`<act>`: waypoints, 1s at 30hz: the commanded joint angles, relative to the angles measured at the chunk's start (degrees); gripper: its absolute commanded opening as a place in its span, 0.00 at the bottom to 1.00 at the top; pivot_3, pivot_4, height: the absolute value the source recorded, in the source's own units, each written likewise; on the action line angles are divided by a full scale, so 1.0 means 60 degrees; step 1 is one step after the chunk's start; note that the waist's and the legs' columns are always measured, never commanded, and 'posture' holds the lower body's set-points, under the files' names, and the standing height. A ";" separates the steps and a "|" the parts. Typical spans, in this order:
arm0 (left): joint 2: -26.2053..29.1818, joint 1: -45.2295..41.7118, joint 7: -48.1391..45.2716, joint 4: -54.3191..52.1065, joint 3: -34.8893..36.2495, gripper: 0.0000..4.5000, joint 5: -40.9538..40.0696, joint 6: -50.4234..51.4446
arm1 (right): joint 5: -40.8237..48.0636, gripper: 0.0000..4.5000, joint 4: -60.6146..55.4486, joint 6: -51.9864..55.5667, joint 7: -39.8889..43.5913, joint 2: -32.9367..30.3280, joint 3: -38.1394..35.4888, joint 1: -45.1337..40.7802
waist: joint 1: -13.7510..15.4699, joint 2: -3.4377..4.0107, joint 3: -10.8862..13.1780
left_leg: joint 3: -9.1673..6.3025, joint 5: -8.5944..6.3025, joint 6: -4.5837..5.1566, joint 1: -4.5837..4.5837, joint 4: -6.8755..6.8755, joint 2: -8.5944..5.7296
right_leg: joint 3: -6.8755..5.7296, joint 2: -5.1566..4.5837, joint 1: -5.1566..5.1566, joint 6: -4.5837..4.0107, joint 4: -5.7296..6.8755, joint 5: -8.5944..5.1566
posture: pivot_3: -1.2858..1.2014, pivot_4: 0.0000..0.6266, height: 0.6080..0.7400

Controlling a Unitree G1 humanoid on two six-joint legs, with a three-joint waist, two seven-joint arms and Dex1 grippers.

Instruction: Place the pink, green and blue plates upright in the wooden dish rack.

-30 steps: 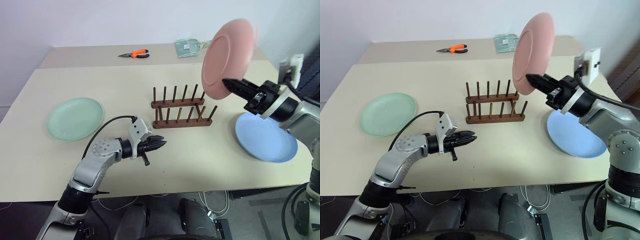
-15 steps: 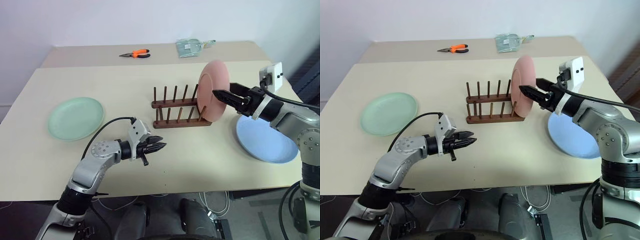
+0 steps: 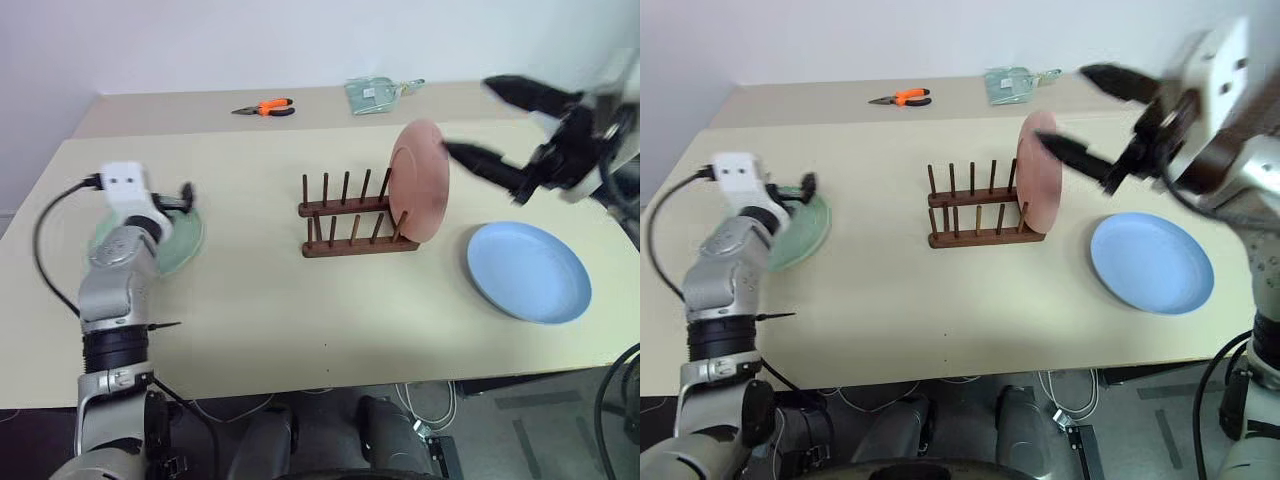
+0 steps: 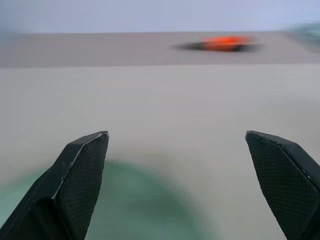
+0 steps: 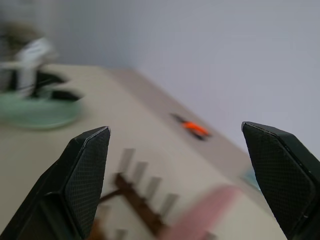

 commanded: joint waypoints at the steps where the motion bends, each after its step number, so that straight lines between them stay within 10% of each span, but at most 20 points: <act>1: 0.0557 -0.0032 0.1473 0.0346 0.1078 1.00 0.0412 0.0779 | -0.0303 0.96 -0.0659 -0.0146 0.0109 0.0553 0.1221 0.0012 | 0.0006 -0.0051 0.0000 | -0.0001 0.0000 -0.0001 0.0000 0.0000 -0.0001 | 0.0000 -0.0001 -0.0003 0.0002 0.0001 0.0002 | 0.52 0.24 1.00; 9: 0.0024 0.0815 0.1492 -0.0303 0.2403 0.89 -0.0823 0.3450 | -0.1219 1.00 -0.0637 -0.0513 0.0186 0.1241 0.2240 0.0376 | 0.0130 -0.0094 0.0006 | -0.0027 0.0010 -0.0020 -0.0014 0.0010 -0.0011 | -0.0012 -0.0004 -0.0004 -0.0018 0.0011 0.0015 | 0.52 0.24 1.00; 17: -0.0719 0.0526 0.1093 -0.1073 0.3012 0.04 -0.2116 0.3758 | -0.1971 1.00 -0.0379 -0.0693 0.0299 0.1360 0.2539 0.0374 | 0.0095 -0.0091 0.0005 | -0.0027 0.0020 -0.0045 0.0001 0.0000 -0.0004 | -0.0021 -0.0002 -0.0002 0.0000 0.0024 0.0003 | 0.52 0.24 1.00; 30: -0.1417 -0.1123 -0.1439 -0.3378 0.0365 0.01 -0.3170 0.1318 | -0.6444 1.00 0.0823 -0.3183 0.0138 0.2096 0.5498 -0.1540 | 0.0031 -0.0129 0.0027 | -0.0016 0.0027 -0.0057 -0.0013 -0.0001 -0.0005 | -0.0022 0.0001 -0.0013 -0.0014 0.0013 0.0013 | 0.52 0.24 1.00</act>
